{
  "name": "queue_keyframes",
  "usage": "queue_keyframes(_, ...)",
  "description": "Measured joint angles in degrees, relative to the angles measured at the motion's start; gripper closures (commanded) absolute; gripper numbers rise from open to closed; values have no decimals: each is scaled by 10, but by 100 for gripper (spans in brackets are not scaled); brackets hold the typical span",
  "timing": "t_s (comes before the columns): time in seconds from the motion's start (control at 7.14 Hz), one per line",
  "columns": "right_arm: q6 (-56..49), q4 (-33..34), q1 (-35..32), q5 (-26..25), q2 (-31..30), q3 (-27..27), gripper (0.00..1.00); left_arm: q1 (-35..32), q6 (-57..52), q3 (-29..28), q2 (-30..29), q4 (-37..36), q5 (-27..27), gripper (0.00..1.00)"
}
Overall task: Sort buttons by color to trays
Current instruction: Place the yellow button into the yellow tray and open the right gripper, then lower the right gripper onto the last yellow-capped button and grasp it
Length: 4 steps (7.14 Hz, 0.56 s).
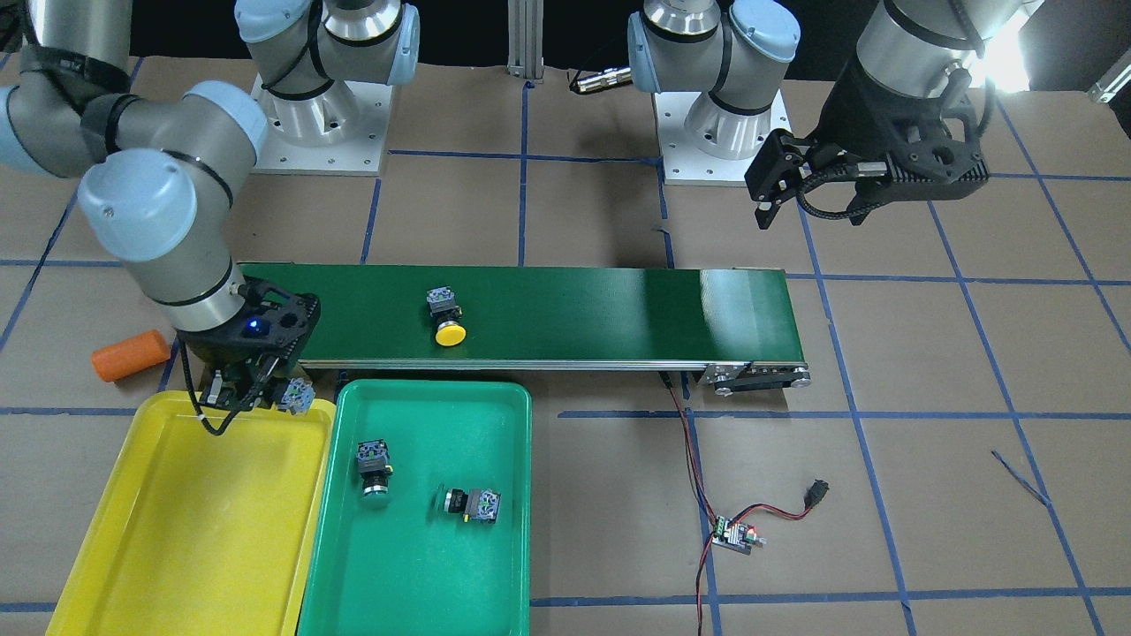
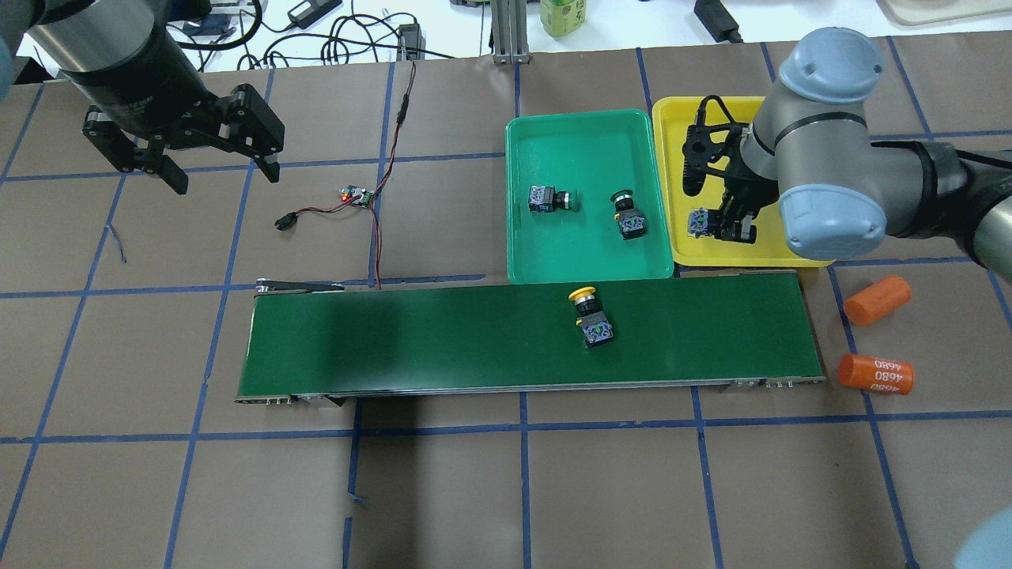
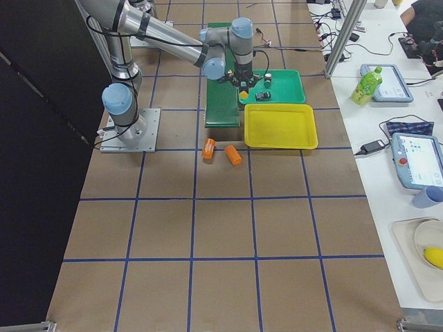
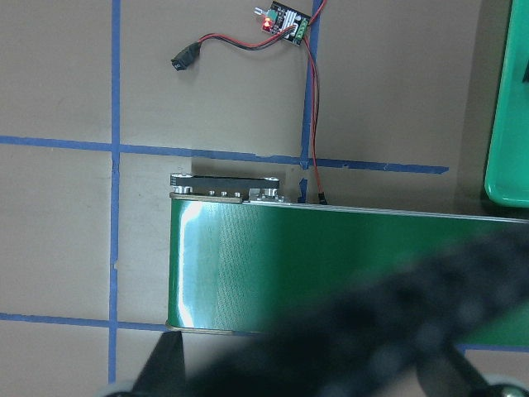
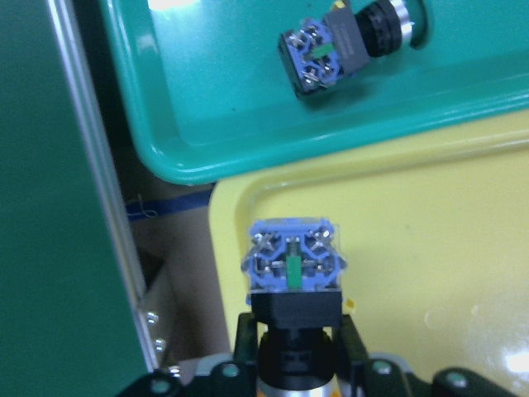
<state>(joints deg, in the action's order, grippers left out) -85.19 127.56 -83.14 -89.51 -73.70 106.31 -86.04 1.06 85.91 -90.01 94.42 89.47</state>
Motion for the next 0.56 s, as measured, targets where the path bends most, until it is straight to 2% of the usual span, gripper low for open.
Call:
queue_keyframes(0.14,-22,4,14,2,37,-24,5,0,0,-1,0,0,0,0)
queue_keyframes(0.28,-33,5,20,8,58,-39,0,0,0,-1,0,0,-1,0)
queue_keyframes(0.56,-23,-8,22,19,60,-47,0,0,0,-2,0,0,0,0)
